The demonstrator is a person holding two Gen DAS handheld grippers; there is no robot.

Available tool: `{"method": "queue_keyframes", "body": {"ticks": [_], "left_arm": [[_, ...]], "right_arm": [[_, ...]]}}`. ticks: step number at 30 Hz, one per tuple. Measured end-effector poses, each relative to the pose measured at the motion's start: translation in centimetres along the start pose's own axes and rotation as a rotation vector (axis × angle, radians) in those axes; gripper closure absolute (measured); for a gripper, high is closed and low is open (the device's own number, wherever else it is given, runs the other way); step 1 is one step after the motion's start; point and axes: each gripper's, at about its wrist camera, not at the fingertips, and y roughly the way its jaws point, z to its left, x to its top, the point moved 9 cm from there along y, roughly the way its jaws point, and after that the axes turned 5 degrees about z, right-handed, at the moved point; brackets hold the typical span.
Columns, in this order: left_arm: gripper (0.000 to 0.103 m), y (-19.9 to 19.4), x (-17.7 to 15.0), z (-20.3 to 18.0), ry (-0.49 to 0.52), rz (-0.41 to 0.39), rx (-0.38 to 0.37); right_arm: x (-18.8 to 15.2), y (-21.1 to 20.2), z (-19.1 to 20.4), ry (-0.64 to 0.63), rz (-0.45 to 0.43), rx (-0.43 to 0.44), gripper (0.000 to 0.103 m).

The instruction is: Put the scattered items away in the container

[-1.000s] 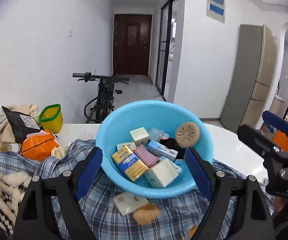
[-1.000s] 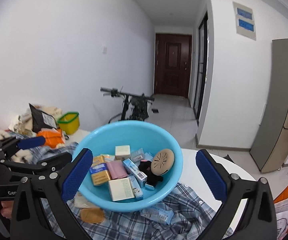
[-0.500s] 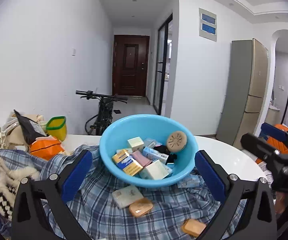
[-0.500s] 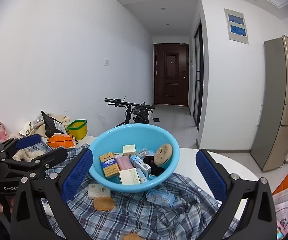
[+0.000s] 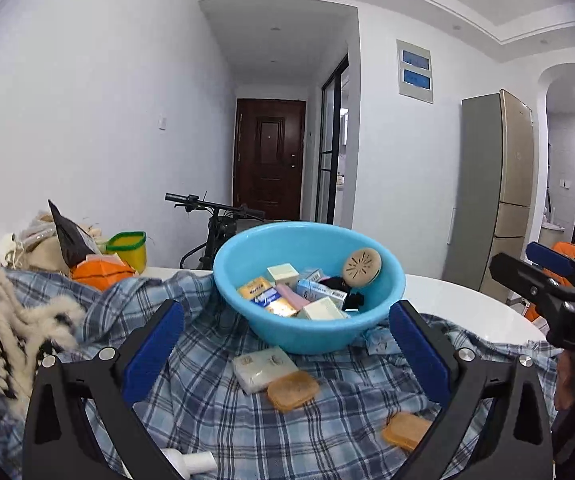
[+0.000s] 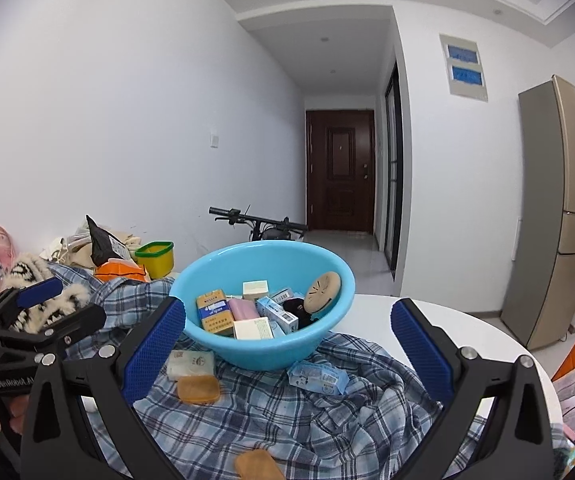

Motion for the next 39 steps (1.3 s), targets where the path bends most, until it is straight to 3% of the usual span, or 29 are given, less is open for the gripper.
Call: {"method": "queue_keyframes", "body": {"ticks": [7, 12, 15, 19, 23, 27, 30, 39], "left_arm": [[0.0, 1.9, -4.8, 1.0, 0.012, 0.027, 0.013], [0.0, 1.9, -6.2, 1.9, -0.035, -0.022, 0.031], [0.0, 2.4, -7.1, 2.0, -0.04, -0.007, 0.048], [0.0, 2.8, -7.2, 2.3, -0.041, 0.017, 0.072], [0.0, 3.0, -7.5, 2.6, -0.041, 0.031, 0.108], [0.0, 3.0, -7.5, 2.3, -0.031, 0.033, 0.085], [0.0, 2.9, -7.5, 0.9, 0.008, 0.03, 0.005], [0.0, 2.8, -7.5, 1.8, -0.022, 0.023, 0.08]], "right_arm": [[-4.9, 0.8, -0.7, 0.049, 0.039, -0.01, 0.001], [-6.8, 1.6, -1.1, 0.054, 0.06, -0.052, 0.001], [-7.3, 1.8, -1.4, 0.073, 0.057, -0.058, 0.001], [-7.9, 2.1, -1.6, 0.09, 0.058, -0.071, 0.001], [-8.6, 2.2, -2.2, 0.034, 0.051, -0.167, 0.0], [-9.2, 3.1, -1.7, 0.032, 0.101, -0.106, 0.0], [-9.4, 3.2, -2.2, 0.051, 0.108, -0.113, 0.0], [-9.3, 3.1, -2.1, 0.052, 0.107, -0.121, 0.0]]}}
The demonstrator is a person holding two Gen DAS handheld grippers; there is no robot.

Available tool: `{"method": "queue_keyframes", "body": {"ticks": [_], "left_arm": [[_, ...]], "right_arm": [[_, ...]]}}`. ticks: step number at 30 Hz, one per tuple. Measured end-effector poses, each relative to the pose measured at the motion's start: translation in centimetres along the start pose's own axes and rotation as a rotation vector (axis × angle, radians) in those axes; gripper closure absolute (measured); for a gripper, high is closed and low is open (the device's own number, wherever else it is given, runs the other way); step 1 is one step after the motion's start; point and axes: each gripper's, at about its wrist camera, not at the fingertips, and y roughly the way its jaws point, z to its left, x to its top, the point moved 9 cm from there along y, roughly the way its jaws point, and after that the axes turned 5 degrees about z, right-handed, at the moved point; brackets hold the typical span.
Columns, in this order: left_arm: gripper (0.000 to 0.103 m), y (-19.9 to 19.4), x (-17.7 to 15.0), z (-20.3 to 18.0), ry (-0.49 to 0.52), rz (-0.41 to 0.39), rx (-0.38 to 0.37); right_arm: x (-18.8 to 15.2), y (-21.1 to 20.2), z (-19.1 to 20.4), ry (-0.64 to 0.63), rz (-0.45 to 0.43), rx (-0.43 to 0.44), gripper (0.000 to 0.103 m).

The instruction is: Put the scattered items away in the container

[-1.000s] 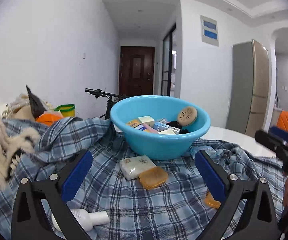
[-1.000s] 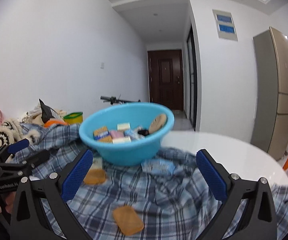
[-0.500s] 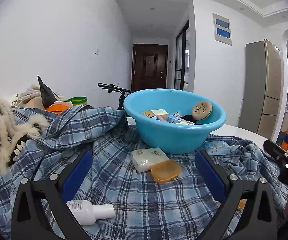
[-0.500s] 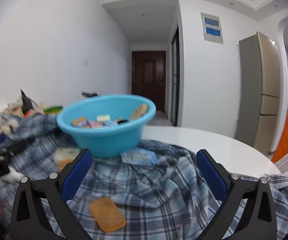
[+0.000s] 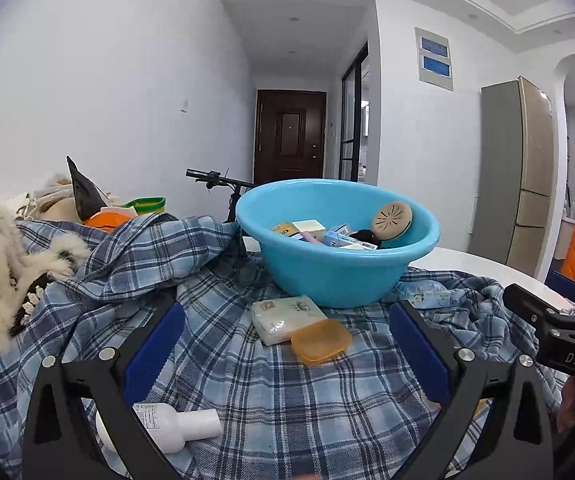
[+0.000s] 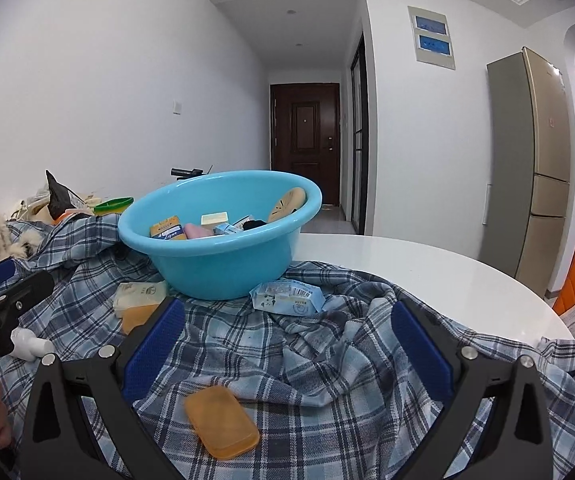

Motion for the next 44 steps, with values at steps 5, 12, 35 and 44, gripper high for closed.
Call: {"method": "queue_keyframes", "body": {"ticks": [5, 12, 35, 44], "left_arm": [[0.0, 0.05, -0.04, 0.38, -0.012, 0.001, 0.024], [0.0, -0.04, 0.01, 0.24, -0.003, -0.002, 0.013], [0.0, -0.01, -0.06, 0.4, -0.013, 0.002, 0.025], [0.0, 0.04, -0.04, 0.41, -0.012, 0.001, 0.025]], "right_arm": [[0.08, 0.04, -0.07, 0.001, 0.002, 0.0, 0.0], [0.07, 0.04, -0.16, 0.002, 0.002, 0.0, 0.0], [0.03, 0.05, -0.12, 0.002, 0.001, 0.0, 0.0], [0.01, 0.05, -0.09, 0.002, 0.001, 0.0, 0.0]]}}
